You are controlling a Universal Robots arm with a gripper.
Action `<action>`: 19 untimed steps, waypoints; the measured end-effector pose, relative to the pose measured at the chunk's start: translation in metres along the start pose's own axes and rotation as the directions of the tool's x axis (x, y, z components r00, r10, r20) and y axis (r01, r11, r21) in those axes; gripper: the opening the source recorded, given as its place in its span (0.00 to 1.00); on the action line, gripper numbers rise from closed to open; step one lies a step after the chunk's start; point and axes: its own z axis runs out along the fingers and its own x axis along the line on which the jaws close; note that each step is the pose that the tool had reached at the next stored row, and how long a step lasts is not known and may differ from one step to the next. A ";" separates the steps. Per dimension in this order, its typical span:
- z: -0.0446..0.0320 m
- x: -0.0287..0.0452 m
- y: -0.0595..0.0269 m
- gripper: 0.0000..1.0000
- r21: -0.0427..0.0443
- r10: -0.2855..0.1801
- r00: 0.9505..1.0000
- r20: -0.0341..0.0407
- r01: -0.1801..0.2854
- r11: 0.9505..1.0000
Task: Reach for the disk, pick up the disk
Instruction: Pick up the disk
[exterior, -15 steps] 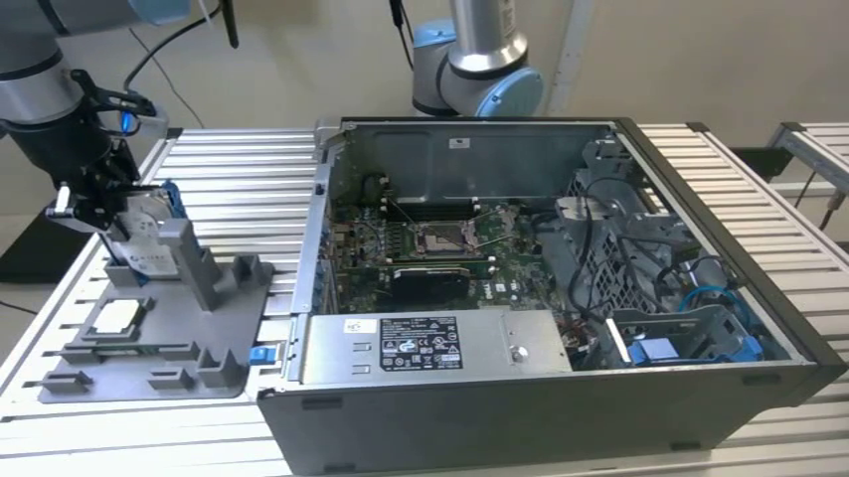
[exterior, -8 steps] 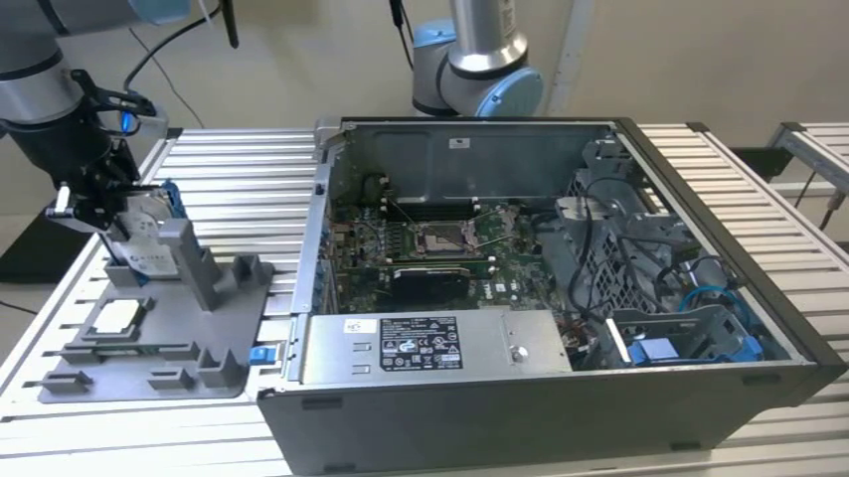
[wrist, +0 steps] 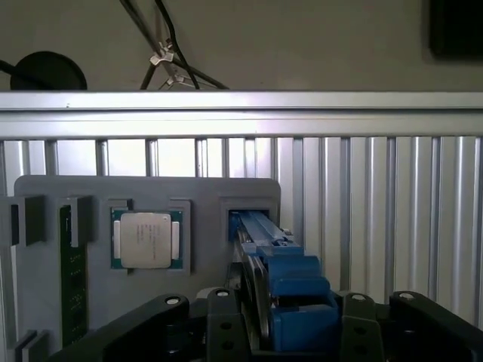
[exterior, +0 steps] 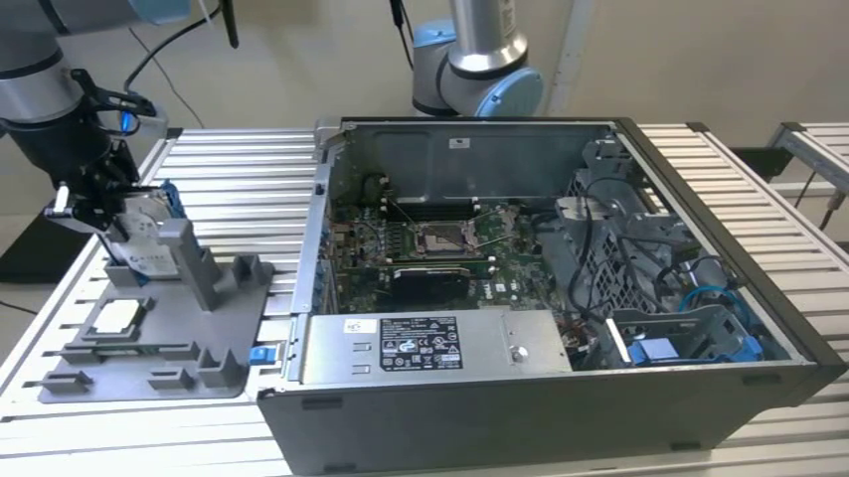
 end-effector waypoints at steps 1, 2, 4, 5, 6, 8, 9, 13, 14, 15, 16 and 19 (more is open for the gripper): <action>-0.0002 0.0000 0.0000 0.00 0.000 0.000 1.000 0.001 0.000 1.000; -0.0004 0.0000 0.0000 0.00 0.000 0.000 1.000 0.003 0.000 1.000; -0.0010 -0.0002 0.0000 0.00 0.000 0.000 1.000 0.008 0.000 1.000; -0.0010 -0.0002 0.0000 0.00 0.000 0.000 1.000 0.008 0.000 1.000; -0.0011 -0.0002 0.0000 0.00 0.000 0.000 1.000 0.008 0.000 1.000; -0.0014 -0.0002 0.0000 0.00 0.000 0.000 1.000 0.008 0.000 1.000; -0.0017 -0.0002 0.0000 0.00 0.000 0.000 1.000 0.006 0.000 1.000; -0.0017 -0.0002 0.0000 0.00 0.000 0.000 1.000 0.004 0.000 1.000; -0.0018 -0.0002 0.0000 0.00 0.000 0.000 1.000 0.004 0.000 1.000; -0.0017 -0.0002 0.0000 0.00 0.000 0.000 1.000 0.004 0.000 1.000; -0.0018 -0.0002 0.0001 0.00 0.000 0.000 1.000 0.004 0.000 1.000; -0.0018 -0.0002 0.0001 0.00 0.000 0.000 1.000 0.004 0.000 1.000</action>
